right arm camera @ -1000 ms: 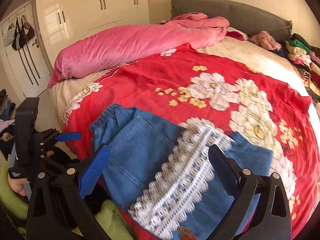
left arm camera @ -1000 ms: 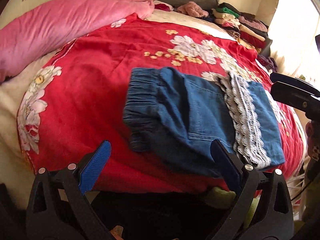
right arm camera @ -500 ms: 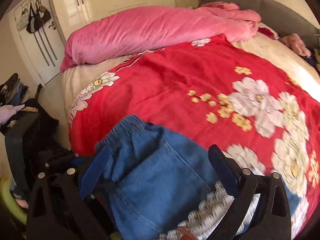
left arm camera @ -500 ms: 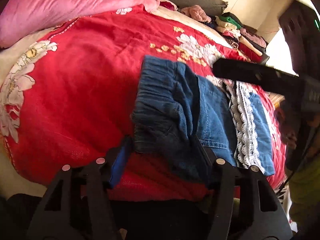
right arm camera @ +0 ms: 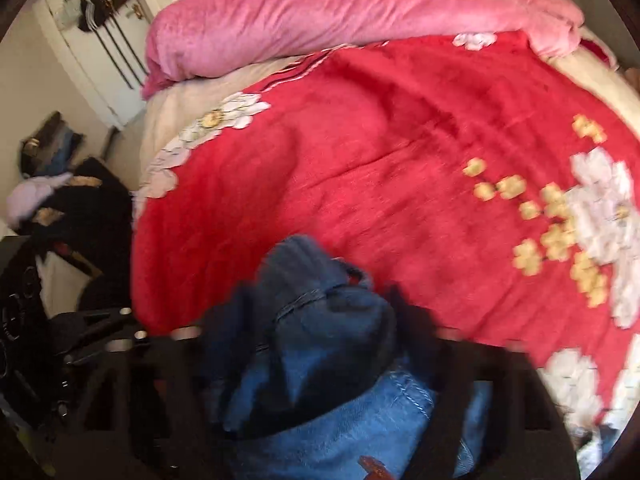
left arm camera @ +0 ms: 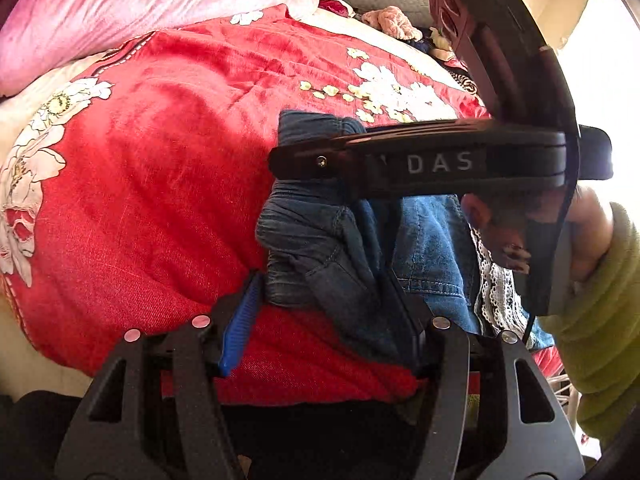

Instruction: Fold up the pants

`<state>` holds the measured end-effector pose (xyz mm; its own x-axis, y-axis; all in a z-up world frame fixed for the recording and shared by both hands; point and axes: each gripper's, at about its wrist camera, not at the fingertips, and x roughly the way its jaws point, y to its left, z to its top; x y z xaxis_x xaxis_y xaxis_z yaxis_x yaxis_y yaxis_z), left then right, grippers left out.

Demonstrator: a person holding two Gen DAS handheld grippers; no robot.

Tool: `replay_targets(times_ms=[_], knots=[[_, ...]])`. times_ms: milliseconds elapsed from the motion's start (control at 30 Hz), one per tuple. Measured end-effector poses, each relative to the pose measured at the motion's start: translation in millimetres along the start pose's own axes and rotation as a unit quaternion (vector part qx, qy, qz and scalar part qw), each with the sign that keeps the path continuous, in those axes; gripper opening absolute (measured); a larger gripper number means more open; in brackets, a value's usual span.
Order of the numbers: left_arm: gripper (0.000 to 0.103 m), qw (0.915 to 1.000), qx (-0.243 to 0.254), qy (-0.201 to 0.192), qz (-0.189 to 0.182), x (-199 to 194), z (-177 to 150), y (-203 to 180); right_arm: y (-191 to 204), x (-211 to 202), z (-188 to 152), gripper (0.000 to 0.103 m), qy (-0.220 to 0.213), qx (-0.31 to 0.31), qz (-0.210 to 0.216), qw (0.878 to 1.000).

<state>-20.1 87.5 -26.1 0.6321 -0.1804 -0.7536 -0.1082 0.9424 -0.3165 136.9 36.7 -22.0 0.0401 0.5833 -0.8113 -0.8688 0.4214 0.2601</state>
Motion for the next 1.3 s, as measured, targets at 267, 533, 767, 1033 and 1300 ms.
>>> replay_targets(times_ms=[267,533,767,1033,1300], knots=[[0.082,0.9996,0.026,-0.012,0.002,-6,2,-14,-14,-70,-31,0.029,-0.097,0.033,0.042,0.994],[0.093,0.9952,0.014,0.021,-0.094,4,10,-45,-50,-155,-81,0.028,-0.181,0.088,0.046,0.979],[0.092,0.9769,0.052,0.050,-0.201,16,11,-109,-73,-194,-130,0.046,-0.222,0.137,0.020,0.965],[0.093,0.9580,0.185,0.079,-0.204,20,-28,-179,-97,-213,-207,0.083,-0.218,0.263,-0.031,0.939],[0.093,0.9589,0.216,0.102,-0.152,37,-42,-186,-106,-175,-215,0.043,-0.145,0.295,-0.049,0.943]])
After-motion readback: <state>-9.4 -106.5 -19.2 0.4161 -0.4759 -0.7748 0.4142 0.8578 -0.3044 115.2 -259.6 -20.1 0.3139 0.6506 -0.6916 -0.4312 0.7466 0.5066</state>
